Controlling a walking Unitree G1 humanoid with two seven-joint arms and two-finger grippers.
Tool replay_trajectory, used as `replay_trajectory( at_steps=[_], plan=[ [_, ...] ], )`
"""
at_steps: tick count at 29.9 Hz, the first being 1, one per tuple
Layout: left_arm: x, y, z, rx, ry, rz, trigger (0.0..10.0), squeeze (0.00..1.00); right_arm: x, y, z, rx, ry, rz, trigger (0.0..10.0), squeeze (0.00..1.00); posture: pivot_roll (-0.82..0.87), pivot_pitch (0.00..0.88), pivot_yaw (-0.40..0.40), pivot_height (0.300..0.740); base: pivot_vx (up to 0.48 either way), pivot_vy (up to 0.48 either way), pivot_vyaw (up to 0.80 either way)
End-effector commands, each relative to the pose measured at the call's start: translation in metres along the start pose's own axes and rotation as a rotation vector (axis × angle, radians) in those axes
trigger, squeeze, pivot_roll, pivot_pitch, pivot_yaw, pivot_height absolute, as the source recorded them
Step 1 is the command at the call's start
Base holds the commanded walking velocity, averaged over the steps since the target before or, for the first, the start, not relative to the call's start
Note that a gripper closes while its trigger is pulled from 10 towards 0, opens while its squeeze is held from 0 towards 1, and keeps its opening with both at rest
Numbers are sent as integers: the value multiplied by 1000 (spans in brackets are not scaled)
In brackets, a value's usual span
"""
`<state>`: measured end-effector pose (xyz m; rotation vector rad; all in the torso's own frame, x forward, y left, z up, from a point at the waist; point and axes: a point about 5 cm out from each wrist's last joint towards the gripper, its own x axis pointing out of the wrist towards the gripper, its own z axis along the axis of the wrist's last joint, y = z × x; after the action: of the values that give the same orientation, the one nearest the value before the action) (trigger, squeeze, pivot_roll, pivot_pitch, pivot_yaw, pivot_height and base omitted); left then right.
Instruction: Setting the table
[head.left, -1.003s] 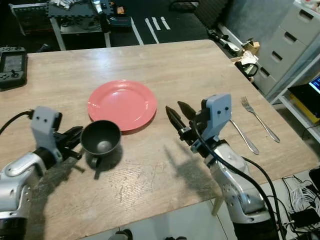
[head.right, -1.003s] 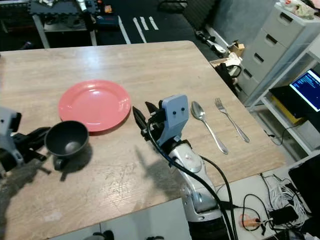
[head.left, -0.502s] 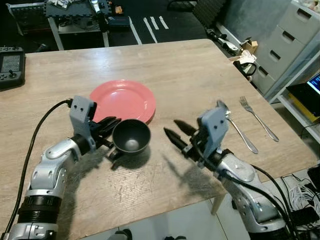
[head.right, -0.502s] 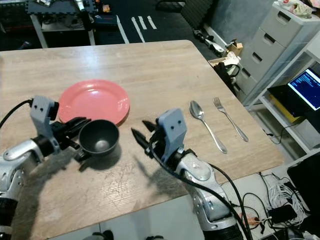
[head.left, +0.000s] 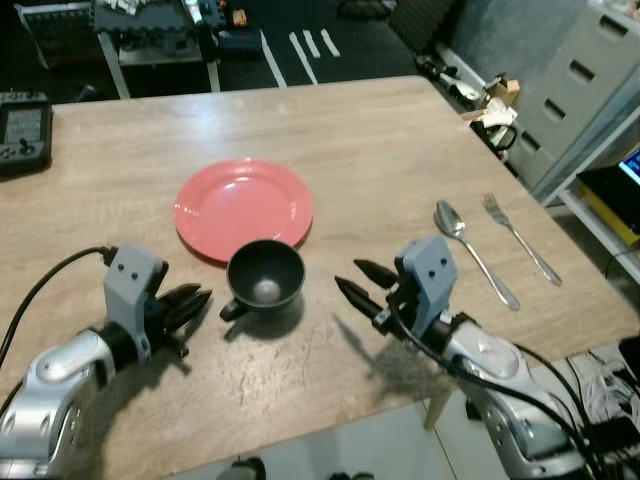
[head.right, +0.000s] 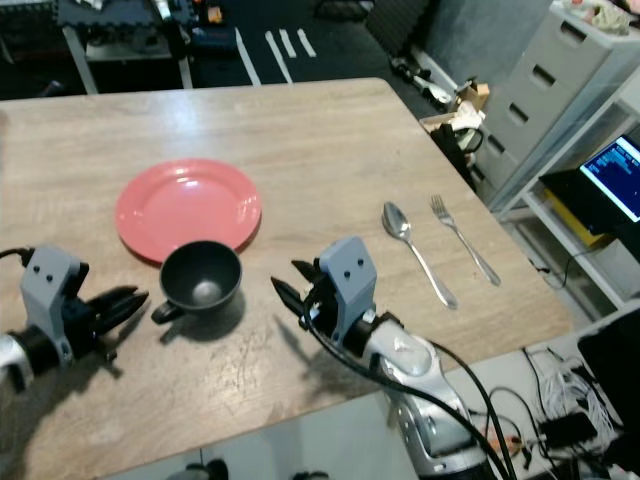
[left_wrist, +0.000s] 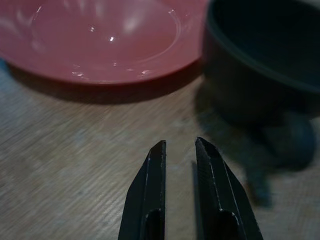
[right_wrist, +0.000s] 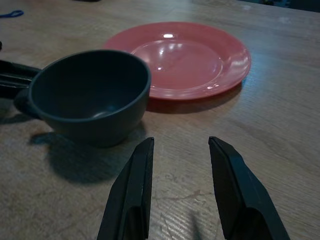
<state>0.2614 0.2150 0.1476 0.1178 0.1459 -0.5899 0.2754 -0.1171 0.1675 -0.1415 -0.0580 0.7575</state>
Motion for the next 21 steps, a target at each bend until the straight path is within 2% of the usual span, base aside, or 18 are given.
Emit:
replay_trajectory(
  at_steps=[1, 2, 5, 7, 8, 10, 12, 19, 21],
  plan=[
    [4, -13, 0, -39, -7, -39, 10000, 0, -3, -1, -7, -19, 31, 3, 10000, 0, 49, 112, 14, 740, 0, 0, 0],
    [4, -13, 0, -39, -7, -39, 10000, 0, -3, -1, -7, -19, 31, 3, 10000, 0, 49, 112, 14, 740, 0, 0, 0],
    [16, -33, 9, -37, -46, -108, 10000, 0, 0, -7, -4, -27, 21, -13, 10000, 0, 44, 104, 10, 740, 0, 0, 0],
    [18, -36, 10, -34, -53, -119, 10000, 0, 0, -9, -4, -32, 21, -21, 10000, 0, 44, 104, 10, 740, 0, 0, 0],
    [29, -43, 17, -28, -83, -154, 10000, 0, -1, -16, -5, -35, 21, -59, 10000, 0, 45, 104, 7, 740, 0, 0, 0],
    [38, -49, 22, -31, -101, -185, 10000, 0, -1, -21, -5, -36, 19, -85, 10000, 0, 45, 104, 5, 740, 0, 0, 0],
    [42, -51, 23, -29, -103, -198, 10000, 0, -1, -23, -4, -39, 16, -96, 10000, 0, 43, 104, 6, 740, 0, 0, 0],
    [87, -51, 22, -69, -88, -208, 10000, 0, 2, -34, 8, -35, -44, -177, 10000, 0, 21, 105, 11, 740, 0, 0, 0],
    [89, -51, 21, -90, -87, -211, 10000, 0, 2, -34, 9, -32, -48, -182, 10000, 0, 21, 105, 12, 740, 0, 0, 0]
  ],
)
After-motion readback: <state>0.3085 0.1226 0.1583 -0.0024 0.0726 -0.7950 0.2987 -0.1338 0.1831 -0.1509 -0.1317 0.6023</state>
